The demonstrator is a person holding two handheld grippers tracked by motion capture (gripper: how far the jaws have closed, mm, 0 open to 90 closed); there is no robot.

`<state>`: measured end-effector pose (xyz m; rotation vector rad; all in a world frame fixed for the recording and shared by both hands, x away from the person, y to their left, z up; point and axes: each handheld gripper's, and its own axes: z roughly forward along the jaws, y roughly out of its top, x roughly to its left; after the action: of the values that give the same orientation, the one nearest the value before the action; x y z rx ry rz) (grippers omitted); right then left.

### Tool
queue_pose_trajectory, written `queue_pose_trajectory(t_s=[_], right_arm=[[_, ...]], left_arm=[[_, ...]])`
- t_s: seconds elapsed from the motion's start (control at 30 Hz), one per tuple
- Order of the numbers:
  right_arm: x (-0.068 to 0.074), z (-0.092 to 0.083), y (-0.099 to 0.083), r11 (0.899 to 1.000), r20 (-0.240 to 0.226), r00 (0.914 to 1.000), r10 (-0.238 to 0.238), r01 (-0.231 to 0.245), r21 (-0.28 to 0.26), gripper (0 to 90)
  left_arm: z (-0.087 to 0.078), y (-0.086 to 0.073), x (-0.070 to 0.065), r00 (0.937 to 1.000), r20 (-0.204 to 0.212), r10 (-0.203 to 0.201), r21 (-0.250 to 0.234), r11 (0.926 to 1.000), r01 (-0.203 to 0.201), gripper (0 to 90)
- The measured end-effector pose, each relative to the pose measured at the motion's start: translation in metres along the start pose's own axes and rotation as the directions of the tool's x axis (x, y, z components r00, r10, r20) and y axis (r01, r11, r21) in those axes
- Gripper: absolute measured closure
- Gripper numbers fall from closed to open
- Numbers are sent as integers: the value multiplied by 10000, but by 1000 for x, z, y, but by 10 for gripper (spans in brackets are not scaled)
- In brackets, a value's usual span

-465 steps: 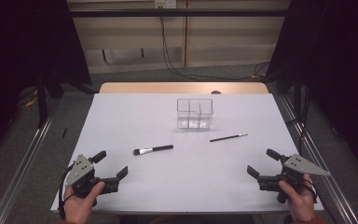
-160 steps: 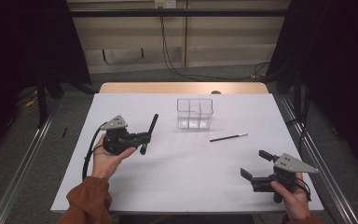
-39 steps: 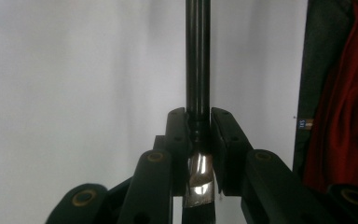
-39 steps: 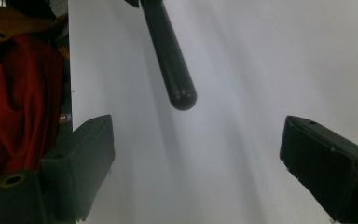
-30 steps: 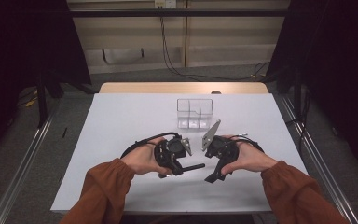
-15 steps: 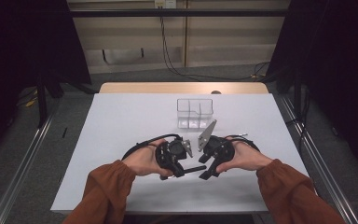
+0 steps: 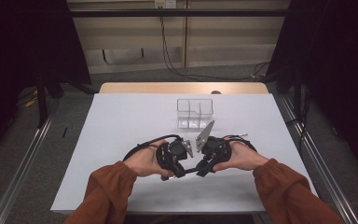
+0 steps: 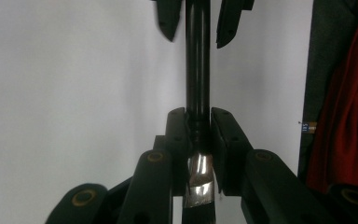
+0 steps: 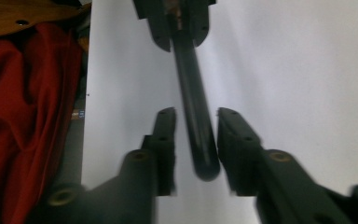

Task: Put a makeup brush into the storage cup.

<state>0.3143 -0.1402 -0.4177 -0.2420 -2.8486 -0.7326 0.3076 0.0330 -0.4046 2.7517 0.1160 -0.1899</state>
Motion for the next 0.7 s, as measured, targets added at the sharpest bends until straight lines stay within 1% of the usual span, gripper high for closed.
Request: queue_pose_trajectory(t_s=[0.03, 0.1, 0.13, 0.17, 0.2, 0.23, 0.27, 0.3, 0.4, 0.53, 0.63, 0.67, 0.7], right_arm=[[1, 0, 0, 10000, 5, 10000, 12, -12, 30, 713], [1, 0, 1, 10000, 2, 10000, -6, 6, 15, 735], [1, 1, 1, 10000, -6, 10000, -50, 50, 13, 730], [1, 1, 1, 9999, 15, 10000, 83, -83, 78, 728], [1, 2, 1, 10000, -42, 10000, 12, -12, 89, 728], [1, 3, 1, 9999, -61, 10000, 3, -3, 118, 729], [1, 4, 1, 9998, -8, 10000, 11, -10, 192, 730], [0, 5, 1, 9999, 50, 10000, 51, -51, 106, 743], [0, 4, 0, 10000, -72, 10000, 59, -59, -62, 773], [0, 6, -1, 10000, -147, 9999, -44, 44, 13, 784], [0, 5, -2, 9999, -226, 9997, -102, 101, -51, 796], [0, 5, -2, 10000, -251, 9997, -30, 29, -54, 796], [-1, 4, -2, 9999, -248, 9996, -95, 92, -135, 797]], left_arm=[[0, 0, 0, 10000, -31, 46, 62, 10000, -45, 779], [1, 0, 0, 10000, -50, -11, 23, 10000, 11, 778], [1, 0, -1, 9999, 92, -67, 95, 9999, 66, 778], [1, 1, 1, 9999, 117, 110, 124, 9999, -111, 779], [1, 0, 0, 10000, -23, -6, -6, 10000, 6, 778], [0, 0, 0, 9999, -24, -132, -194, 9997, 132, 777], [-2, -1, 1, 10000, -21, -71, -262, 9996, 71, 777], [-3, -2, 0, 9999, 14, -117, -249, 9996, 117, 778], [-2, -3, 0, 9999, -27, -127, -217, 9997, 126, 777], [0, -3, 1, 10000, -70, -1, -189, 9998, 0, 775], [-1, -4, 2, 10000, -45, -11, -291, 9996, 10, 766], [-1, -4, 3, 10000, -42, -12, -328, 9995, 10, 765], [-1, -5, 4, 9999, -66, -123, -465, 9988, 120, 761]])
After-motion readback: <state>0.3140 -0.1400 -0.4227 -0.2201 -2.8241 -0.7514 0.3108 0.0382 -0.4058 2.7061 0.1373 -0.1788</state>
